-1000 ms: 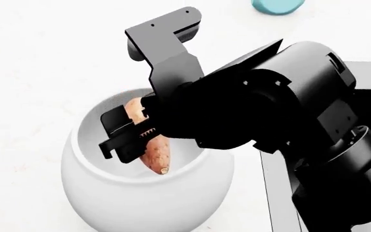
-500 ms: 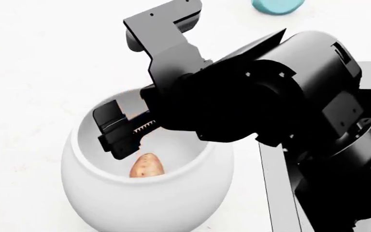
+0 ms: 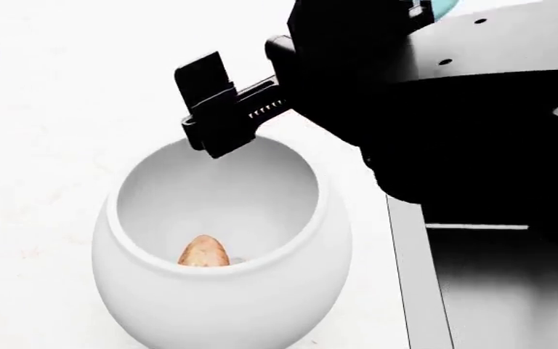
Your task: There is a mixed pile of frozen fruits and vegetables on the counter. Locate all the frozen vegetables and place the items in a bowl on the counter. Take all the frozen fruits and defrost them in a running sink.
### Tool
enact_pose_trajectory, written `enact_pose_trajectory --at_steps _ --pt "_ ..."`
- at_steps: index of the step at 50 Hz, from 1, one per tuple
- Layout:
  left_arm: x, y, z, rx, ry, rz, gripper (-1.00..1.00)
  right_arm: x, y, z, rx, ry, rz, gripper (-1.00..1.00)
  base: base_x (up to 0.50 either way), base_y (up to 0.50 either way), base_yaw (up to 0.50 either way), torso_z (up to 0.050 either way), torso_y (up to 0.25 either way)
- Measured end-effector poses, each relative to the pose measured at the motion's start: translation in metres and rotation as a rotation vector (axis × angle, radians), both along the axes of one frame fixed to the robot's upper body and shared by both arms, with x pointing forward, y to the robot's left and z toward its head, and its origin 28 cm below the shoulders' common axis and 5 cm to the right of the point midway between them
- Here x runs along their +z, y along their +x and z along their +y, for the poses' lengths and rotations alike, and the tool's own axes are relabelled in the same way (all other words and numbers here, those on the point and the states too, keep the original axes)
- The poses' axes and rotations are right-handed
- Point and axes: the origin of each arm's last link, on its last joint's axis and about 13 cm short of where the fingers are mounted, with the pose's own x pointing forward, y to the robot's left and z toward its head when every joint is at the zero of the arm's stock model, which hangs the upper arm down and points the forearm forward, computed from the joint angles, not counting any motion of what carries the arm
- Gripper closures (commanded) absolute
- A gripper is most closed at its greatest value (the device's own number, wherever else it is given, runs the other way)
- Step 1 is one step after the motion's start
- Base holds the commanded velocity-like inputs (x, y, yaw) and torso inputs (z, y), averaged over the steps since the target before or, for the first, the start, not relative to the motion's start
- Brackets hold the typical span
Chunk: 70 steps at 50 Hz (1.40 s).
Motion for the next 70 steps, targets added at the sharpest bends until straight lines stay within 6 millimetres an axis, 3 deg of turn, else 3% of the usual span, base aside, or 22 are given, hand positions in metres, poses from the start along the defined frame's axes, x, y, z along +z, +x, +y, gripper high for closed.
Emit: enact_pose_trajectory --at_steps 9,25,33,40,49,60,70 --pt "0.0 -0.001 -0.003 -0.011 0.014 0.009 1.0 -0.01 -0.028 -0.031 -0.17 0.017 -0.193 -1.0 0.0 0.0 0.0 0.001 0.0" --pt "-0.002 -0.002 -0.011 -0.046 0.047 0.025 1.0 -0.068 -0.064 -0.086 -0.504 0.112 -0.325 -1.0 0.0 0.0 0.0 0.0 0.0" --pt "0.014 0.0 -0.024 -0.117 0.095 0.023 1.0 -0.085 -0.077 -0.102 -0.572 0.129 -0.335 -1.0 0.0 0.0 0.0 0.0 0.001" --pt "0.047 0.008 -0.044 -0.255 0.171 -0.002 1.0 -0.085 -0.09 -0.109 -0.587 0.171 -0.354 -1.0 0.0 0.0 0.0 0.0 0.0" --pt "0.066 0.012 -0.072 -0.458 0.255 0.025 1.0 -0.078 -0.107 -0.118 -0.588 0.21 -0.387 -1.0 0.0 0.0 0.0 0.0 0.0" --pt "0.074 0.026 -0.094 -0.617 0.33 0.118 1.0 -0.069 -0.121 -0.125 -0.581 0.26 -0.415 -1.0 0.0 0.0 0.0 0.0 0.0" --pt "0.067 0.032 -0.096 -0.645 0.357 0.194 1.0 -0.067 -0.124 -0.126 -0.581 0.273 -0.42 -1.0 0.0 0.0 0.0 0.0 0.0"
